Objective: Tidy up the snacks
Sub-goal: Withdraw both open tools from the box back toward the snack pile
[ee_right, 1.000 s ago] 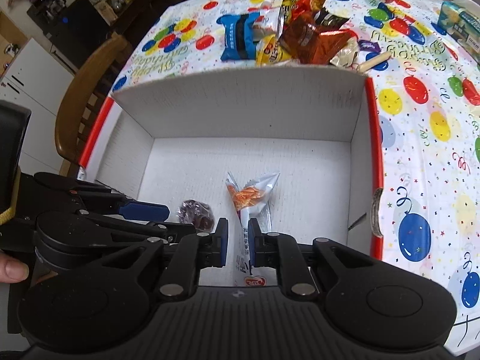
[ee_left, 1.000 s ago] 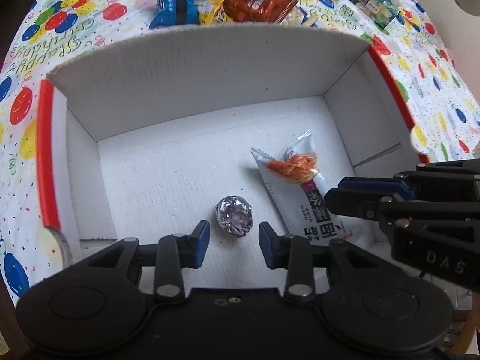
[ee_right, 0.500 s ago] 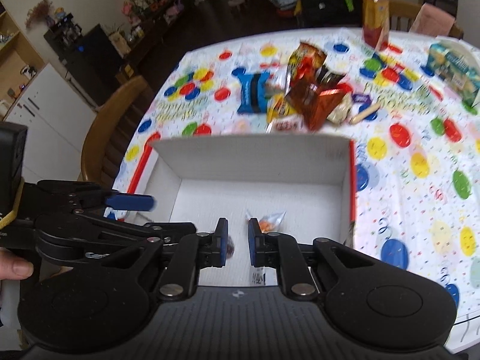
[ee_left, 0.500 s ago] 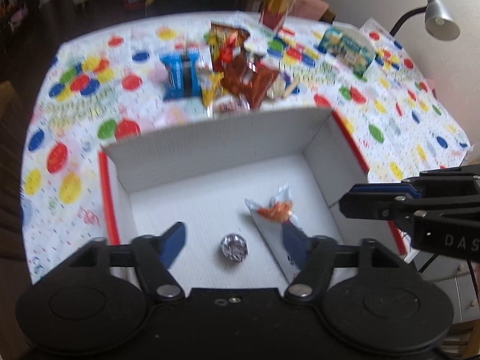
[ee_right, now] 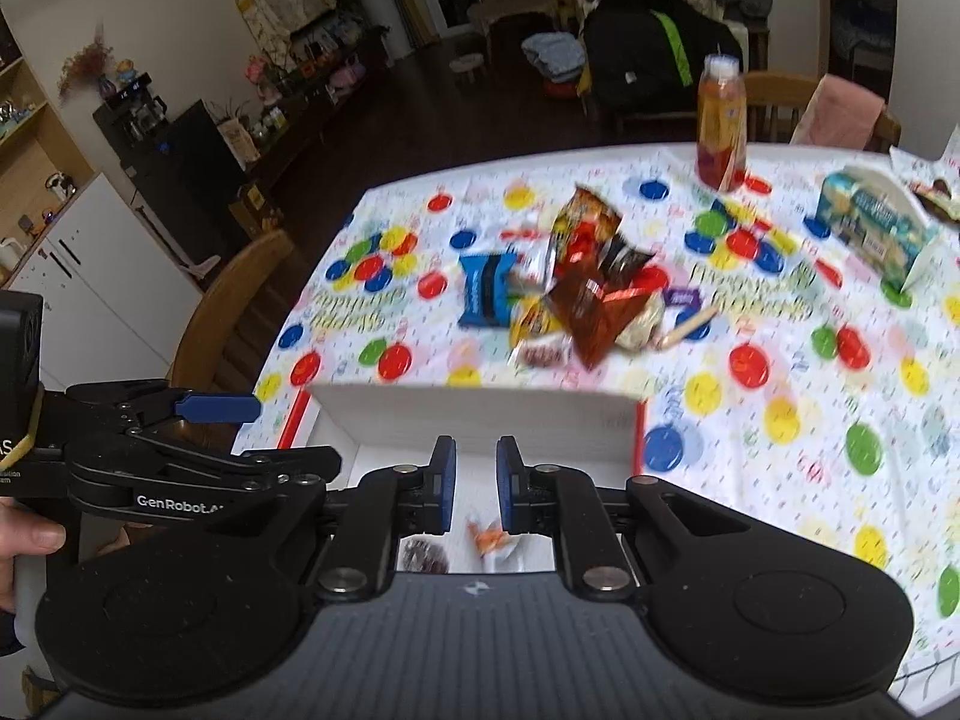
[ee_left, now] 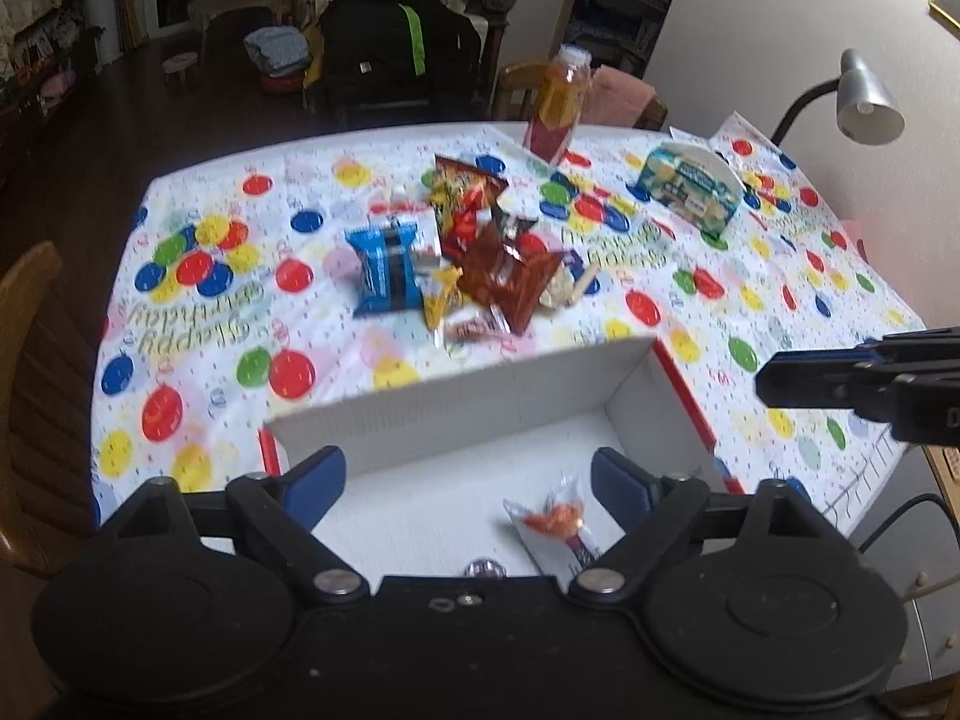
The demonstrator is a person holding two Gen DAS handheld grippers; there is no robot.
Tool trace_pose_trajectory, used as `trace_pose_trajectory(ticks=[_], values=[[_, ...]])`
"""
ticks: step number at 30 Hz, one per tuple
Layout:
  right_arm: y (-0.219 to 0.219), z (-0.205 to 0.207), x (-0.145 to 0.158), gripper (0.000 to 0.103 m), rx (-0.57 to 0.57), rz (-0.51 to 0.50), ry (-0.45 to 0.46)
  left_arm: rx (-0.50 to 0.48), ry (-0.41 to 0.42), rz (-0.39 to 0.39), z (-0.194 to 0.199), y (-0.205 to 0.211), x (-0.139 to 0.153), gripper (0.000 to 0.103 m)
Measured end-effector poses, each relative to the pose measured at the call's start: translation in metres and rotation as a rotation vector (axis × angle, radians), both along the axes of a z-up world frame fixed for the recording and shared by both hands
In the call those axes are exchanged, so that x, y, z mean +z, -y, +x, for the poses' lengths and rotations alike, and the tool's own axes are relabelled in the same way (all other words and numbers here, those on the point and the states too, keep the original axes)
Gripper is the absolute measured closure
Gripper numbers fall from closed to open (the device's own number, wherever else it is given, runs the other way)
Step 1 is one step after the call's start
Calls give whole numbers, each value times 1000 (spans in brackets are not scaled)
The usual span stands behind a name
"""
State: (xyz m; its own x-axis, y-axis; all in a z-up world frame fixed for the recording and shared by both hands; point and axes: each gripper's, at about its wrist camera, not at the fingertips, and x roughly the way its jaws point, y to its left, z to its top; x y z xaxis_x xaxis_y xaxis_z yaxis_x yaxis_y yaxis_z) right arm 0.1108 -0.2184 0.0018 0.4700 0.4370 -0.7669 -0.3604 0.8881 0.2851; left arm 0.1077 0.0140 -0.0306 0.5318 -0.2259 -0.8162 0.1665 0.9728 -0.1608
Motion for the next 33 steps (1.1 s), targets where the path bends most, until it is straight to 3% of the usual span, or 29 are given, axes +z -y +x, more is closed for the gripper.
trace_pose_trajectory(ticks=[8, 12, 13, 21, 33], values=[[23, 41, 8, 86, -35, -8, 14, 53, 34, -5, 33, -2, 9, 6], [37, 67, 8, 29, -46, 6, 22, 75, 39, 10, 51, 0, 8, 5], [39, 72, 8, 27, -42, 9, 28, 80, 39, 15, 56, 1, 7, 4], [52, 138, -11, 24, -59, -27, -9, 132, 40, 48, 103, 8, -6, 1], [68, 229, -88, 24, -167, -101, -185, 244, -18, 102, 182, 9, -49, 1]])
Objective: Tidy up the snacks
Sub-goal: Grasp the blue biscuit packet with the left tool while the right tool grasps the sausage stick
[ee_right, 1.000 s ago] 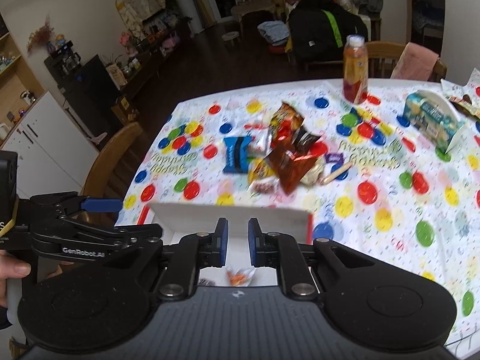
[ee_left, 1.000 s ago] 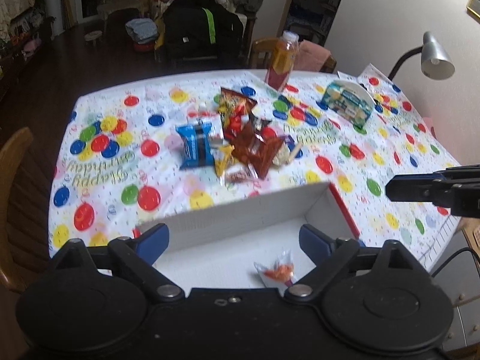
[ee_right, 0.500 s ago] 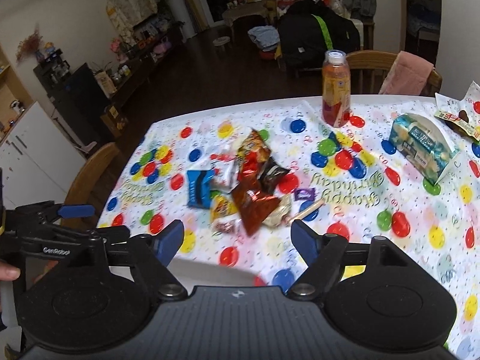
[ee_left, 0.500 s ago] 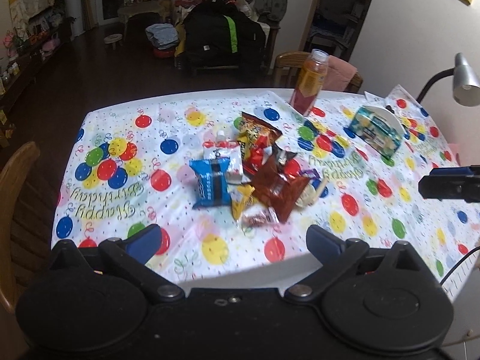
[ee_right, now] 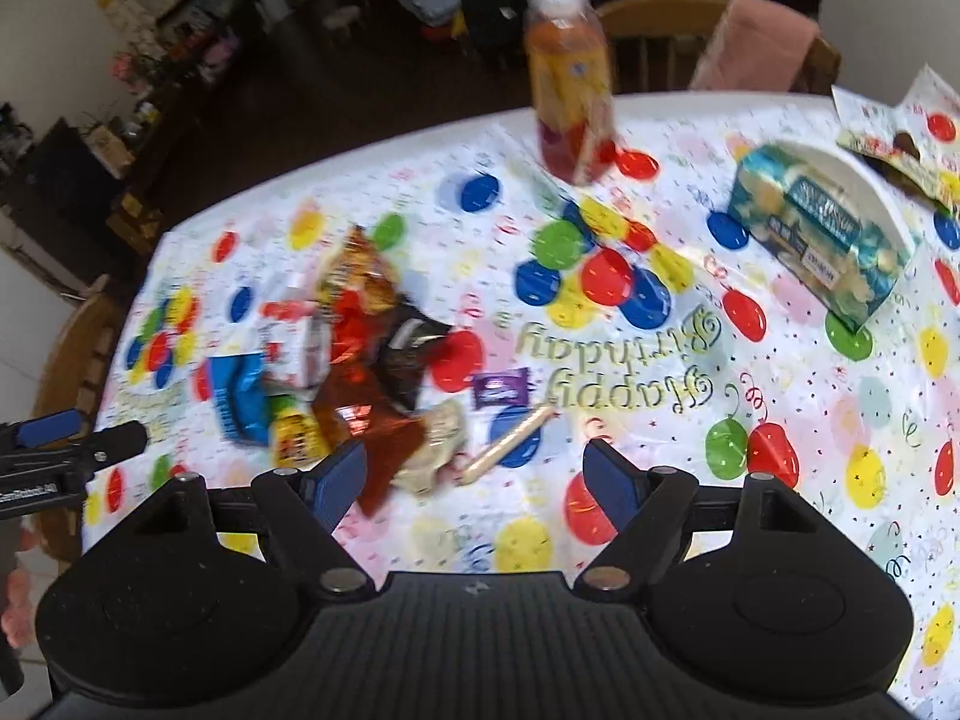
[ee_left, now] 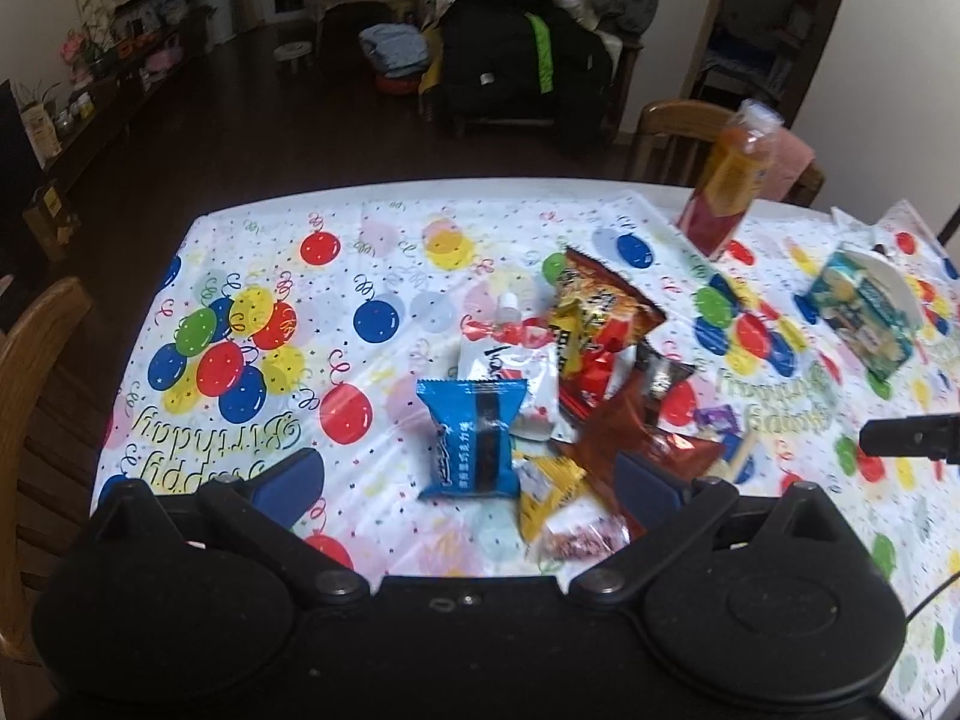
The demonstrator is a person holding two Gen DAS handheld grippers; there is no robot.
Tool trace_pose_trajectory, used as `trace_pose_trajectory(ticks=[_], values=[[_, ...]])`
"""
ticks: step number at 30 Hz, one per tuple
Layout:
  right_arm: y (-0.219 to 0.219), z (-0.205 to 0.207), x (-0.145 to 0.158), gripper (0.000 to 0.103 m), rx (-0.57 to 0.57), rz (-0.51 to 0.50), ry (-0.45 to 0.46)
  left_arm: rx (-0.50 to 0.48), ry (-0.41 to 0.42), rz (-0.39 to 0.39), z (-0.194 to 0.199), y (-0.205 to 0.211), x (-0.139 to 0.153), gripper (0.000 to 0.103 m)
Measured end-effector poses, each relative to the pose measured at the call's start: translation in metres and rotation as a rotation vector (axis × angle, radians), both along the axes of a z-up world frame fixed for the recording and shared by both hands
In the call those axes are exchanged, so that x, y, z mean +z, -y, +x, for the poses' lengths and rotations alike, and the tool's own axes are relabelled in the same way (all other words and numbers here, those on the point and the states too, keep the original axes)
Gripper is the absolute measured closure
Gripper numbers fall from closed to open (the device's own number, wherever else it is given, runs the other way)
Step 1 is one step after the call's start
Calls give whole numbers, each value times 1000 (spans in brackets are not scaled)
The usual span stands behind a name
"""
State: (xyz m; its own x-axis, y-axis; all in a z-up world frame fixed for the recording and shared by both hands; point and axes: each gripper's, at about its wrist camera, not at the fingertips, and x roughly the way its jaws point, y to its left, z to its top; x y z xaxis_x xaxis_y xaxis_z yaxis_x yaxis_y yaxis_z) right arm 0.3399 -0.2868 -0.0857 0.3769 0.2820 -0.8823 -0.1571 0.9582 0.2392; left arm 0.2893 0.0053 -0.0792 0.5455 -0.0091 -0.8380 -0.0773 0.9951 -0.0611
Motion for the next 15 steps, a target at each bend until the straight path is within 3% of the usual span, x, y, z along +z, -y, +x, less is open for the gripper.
trace_pose_trajectory(ticks=[15], values=[[-4, 51, -79, 24, -106, -25, -134, 50, -124, 34, 53, 0, -61, 7]])
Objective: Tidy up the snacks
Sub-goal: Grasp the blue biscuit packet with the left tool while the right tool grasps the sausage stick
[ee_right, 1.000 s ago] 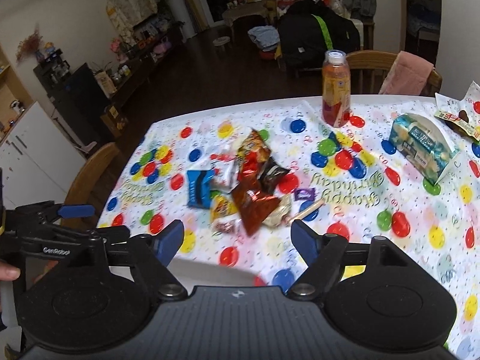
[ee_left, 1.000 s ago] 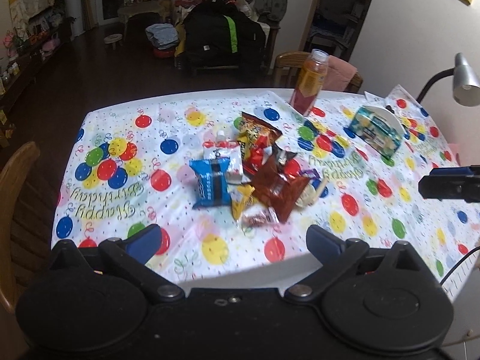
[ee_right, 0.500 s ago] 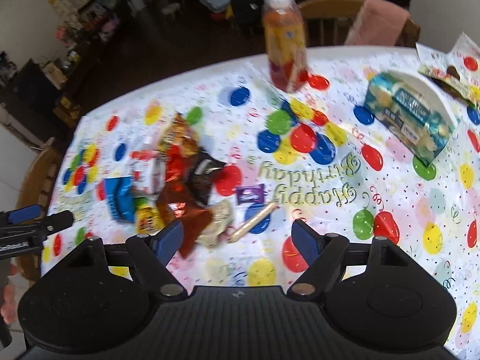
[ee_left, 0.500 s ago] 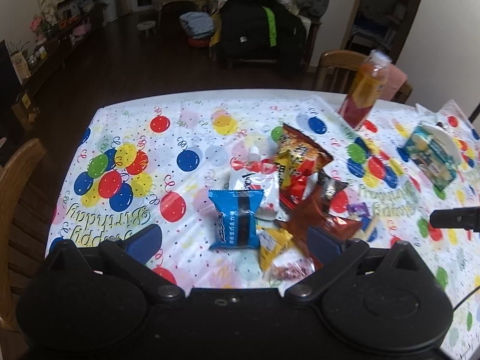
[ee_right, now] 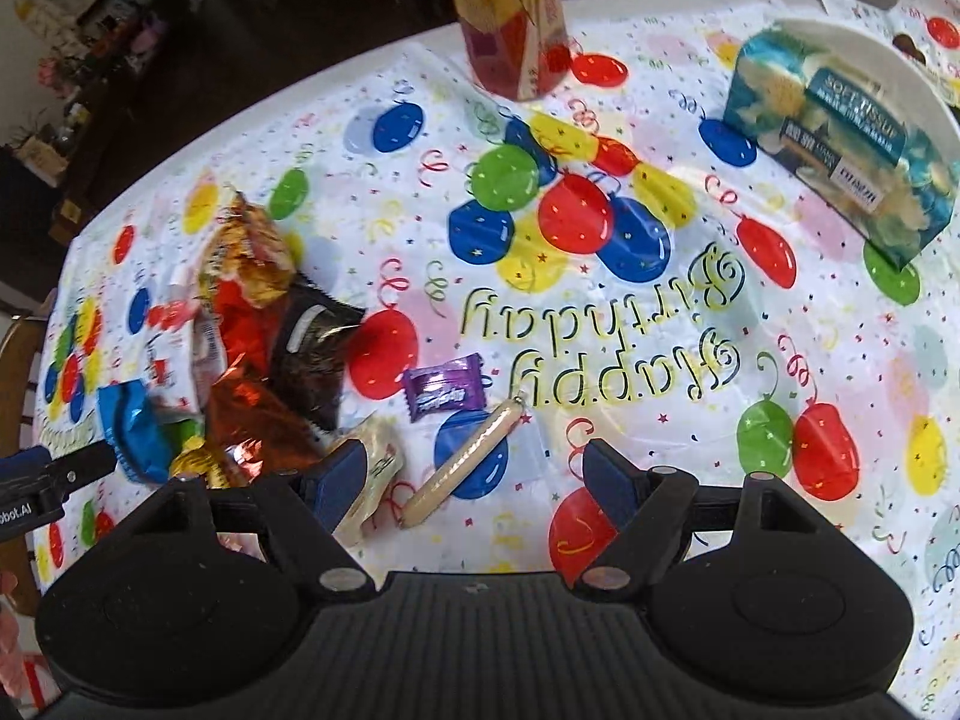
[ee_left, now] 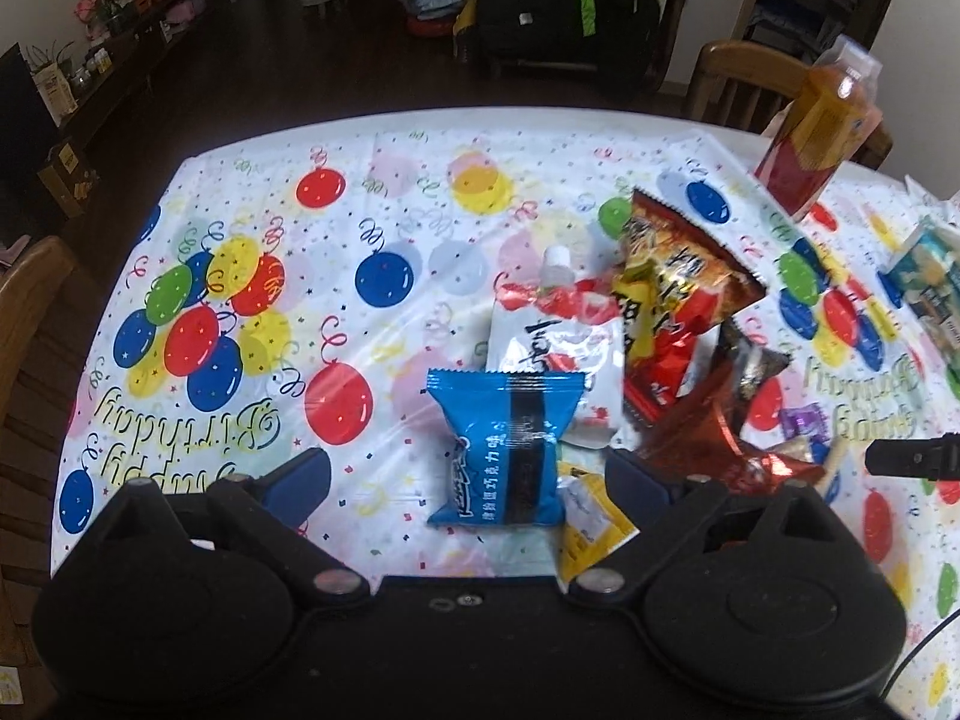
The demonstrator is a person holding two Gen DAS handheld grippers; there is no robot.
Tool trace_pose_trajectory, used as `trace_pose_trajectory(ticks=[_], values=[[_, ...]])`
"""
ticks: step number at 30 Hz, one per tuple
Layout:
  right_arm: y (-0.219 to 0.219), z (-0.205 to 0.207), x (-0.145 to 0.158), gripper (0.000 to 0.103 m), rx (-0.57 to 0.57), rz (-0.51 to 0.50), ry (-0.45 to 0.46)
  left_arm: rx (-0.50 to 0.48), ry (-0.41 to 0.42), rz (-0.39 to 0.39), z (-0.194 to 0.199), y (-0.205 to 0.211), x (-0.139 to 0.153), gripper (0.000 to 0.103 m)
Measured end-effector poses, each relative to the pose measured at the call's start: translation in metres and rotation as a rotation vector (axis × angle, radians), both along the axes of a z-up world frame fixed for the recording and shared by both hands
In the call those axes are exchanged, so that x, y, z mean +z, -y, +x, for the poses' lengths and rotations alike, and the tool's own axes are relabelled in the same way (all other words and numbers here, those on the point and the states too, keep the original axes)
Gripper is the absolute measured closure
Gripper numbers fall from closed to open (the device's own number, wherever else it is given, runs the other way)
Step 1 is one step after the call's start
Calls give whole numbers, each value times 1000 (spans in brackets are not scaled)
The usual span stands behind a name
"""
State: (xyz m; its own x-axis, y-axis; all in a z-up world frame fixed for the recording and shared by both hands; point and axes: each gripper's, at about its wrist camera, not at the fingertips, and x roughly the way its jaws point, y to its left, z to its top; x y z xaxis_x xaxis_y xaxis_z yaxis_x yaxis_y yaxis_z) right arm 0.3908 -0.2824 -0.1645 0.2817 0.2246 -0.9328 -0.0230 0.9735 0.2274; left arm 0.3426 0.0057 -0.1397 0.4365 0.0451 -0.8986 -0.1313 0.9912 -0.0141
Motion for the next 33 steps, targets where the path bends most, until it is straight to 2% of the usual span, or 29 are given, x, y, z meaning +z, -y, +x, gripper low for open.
trace_pose_trajectory(ticks=[5, 13, 16, 27, 33], values=[[-2, 6, -18, 25, -28, -26, -13, 13, -25, 10, 5, -3, -13, 13], [-13, 9, -32, 59, -40, -55, -34, -5, -39, -9, 11, -2, -25, 23], [-20, 8, -35, 66, -17, -69, -40, -21, -45, 0, 14, 2, -28, 28], [-29, 5, -38, 82, 7, -65, -34, -33, -54, -60, 17, 5, -34, 58], [-22, 3, -38, 92, -20, -40, -29, -40, -51, -64, 15, 4, -33, 62]])
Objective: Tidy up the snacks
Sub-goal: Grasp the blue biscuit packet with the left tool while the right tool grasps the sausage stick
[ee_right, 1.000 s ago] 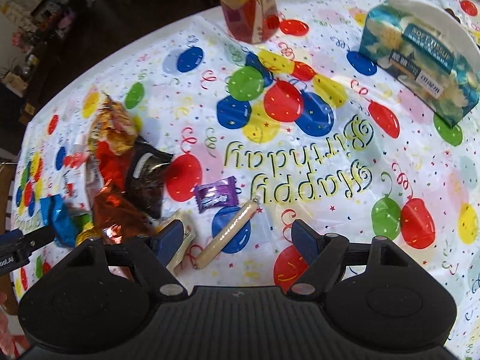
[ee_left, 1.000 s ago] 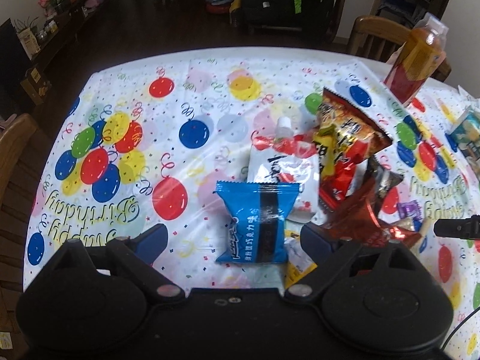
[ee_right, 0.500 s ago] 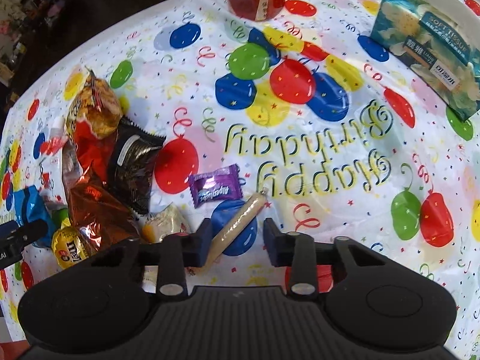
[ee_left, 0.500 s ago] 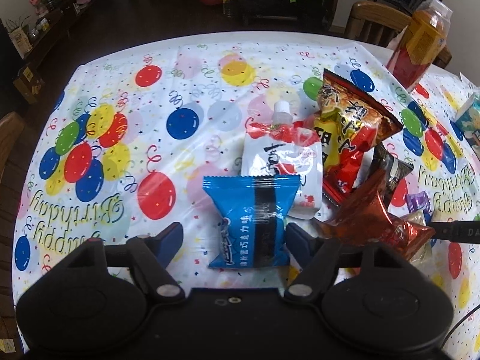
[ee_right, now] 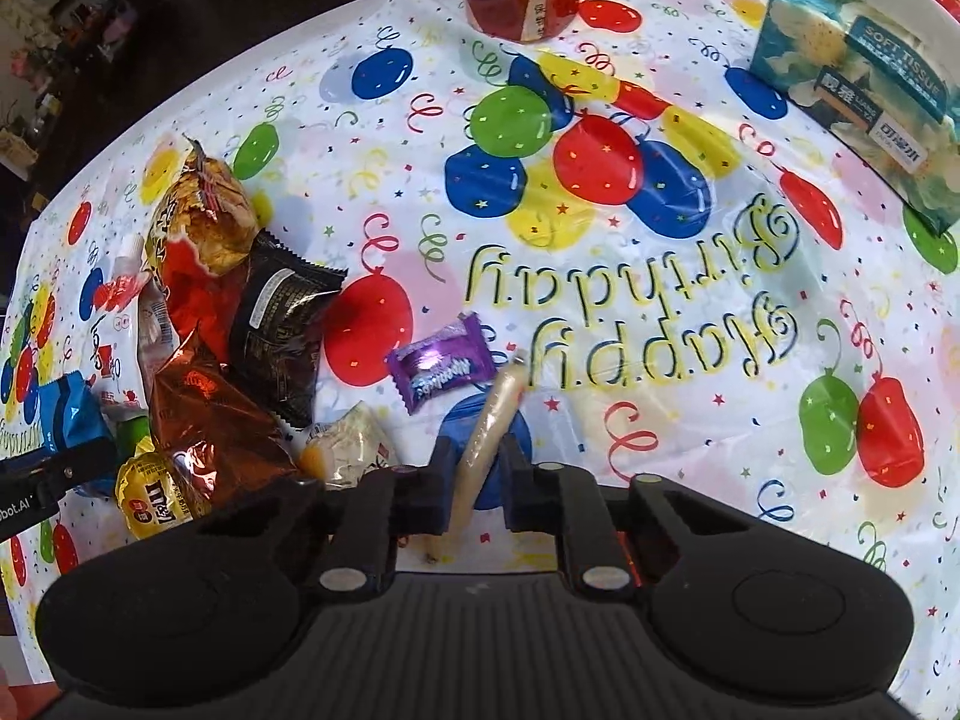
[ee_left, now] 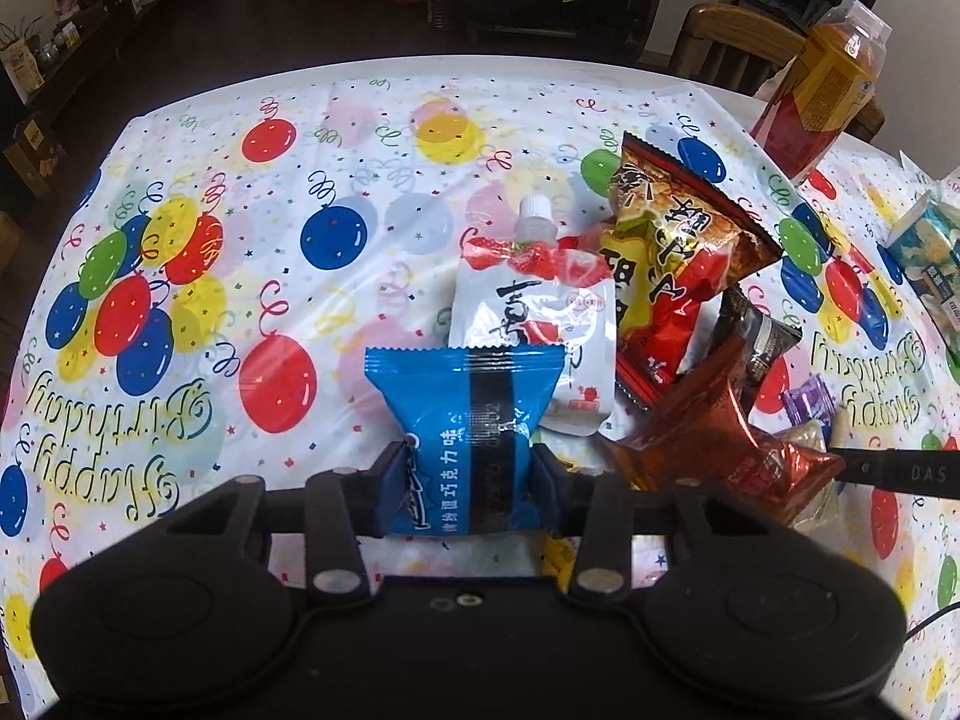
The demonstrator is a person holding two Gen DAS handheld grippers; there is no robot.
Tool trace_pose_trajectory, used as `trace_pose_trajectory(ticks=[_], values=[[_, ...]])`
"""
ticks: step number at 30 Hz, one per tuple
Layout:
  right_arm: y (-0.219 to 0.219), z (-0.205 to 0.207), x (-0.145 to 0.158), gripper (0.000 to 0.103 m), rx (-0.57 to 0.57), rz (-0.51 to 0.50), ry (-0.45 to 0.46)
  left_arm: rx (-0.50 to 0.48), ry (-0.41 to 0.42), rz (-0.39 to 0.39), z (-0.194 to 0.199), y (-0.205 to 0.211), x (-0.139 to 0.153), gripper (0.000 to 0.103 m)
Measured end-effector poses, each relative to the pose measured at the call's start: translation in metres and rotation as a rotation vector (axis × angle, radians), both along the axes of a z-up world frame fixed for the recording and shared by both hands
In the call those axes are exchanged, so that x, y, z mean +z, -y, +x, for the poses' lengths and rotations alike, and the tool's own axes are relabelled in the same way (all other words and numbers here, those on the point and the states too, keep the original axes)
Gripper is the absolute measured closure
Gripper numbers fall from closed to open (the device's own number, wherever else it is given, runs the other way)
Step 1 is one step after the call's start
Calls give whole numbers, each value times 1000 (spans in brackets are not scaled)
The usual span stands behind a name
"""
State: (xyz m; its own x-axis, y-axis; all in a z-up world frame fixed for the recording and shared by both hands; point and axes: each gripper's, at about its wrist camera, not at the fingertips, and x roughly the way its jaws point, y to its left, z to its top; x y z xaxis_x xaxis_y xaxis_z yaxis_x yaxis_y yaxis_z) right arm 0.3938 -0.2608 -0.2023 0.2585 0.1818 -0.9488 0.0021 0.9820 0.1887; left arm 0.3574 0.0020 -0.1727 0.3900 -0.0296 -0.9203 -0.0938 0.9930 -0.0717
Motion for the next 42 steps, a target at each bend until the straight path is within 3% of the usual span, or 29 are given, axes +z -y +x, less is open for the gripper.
trace_pose_trajectory(ticks=[8, 16, 31, 42], values=[[11, -16, 17, 93, 4, 30, 41, 13, 15, -12, -11, -10, 12, 63], [20, -47, 55, 93, 44, 62, 94, 17, 38, -32, -35, -21, 43, 63], [18, -129, 133, 93, 130, 121, 196, -40, 108, -78, -109, -30, 103, 63], [2, -183, 157, 93, 196, 130, 230, -113, 157, -123, -162, -20, 131, 63]])
